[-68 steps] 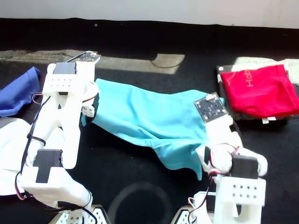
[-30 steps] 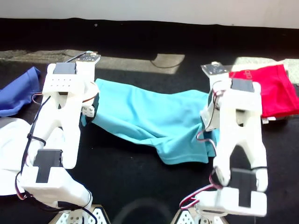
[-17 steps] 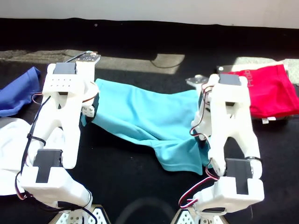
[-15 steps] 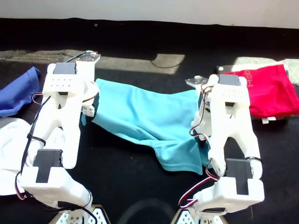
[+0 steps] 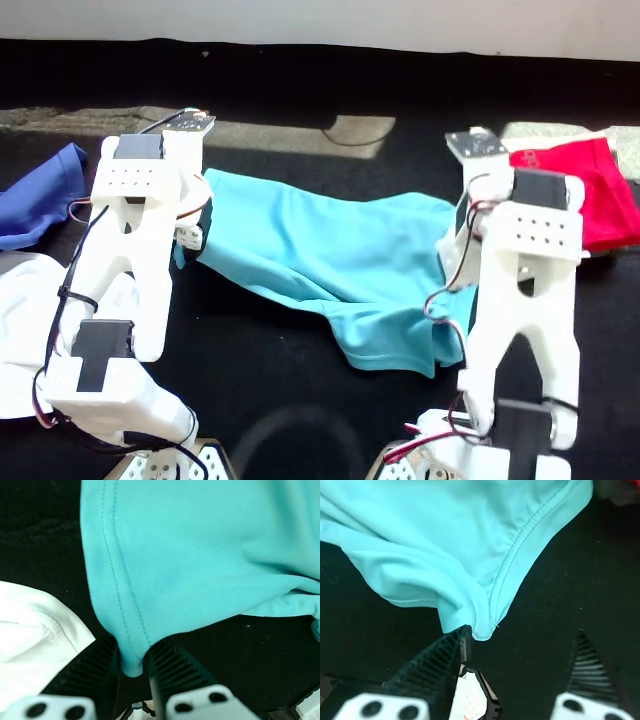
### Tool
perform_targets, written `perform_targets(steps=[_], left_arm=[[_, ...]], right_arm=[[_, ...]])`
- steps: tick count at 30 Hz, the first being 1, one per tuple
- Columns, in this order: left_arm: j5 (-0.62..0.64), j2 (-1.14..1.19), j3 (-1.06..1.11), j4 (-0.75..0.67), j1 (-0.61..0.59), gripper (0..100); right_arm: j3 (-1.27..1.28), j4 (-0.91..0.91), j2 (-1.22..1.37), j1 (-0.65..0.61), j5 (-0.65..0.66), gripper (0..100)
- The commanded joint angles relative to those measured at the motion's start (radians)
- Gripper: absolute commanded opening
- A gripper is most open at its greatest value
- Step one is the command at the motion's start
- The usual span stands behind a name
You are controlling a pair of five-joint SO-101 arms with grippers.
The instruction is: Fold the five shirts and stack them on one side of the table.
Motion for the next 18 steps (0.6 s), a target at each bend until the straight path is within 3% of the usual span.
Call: perform_targets(steps=[1, 11, 18], left_arm=[[-0.008, -0.012, -0.018, -0.009, -0.013, 1], [-0.008, -0.005, -0.016, -0.009, -0.013, 1], [-0.008, -0.007, -0.016, -0.009, -0.013, 1]], right_arm=[[0.153, 0.016, -0.068, -0.071, -0.014, 24.9], [0.351, 0.012, -0.065, -0.328, -0.009, 23.5], [0.421, -0.108, -0.064, -0.352, -0.015, 23.5]])
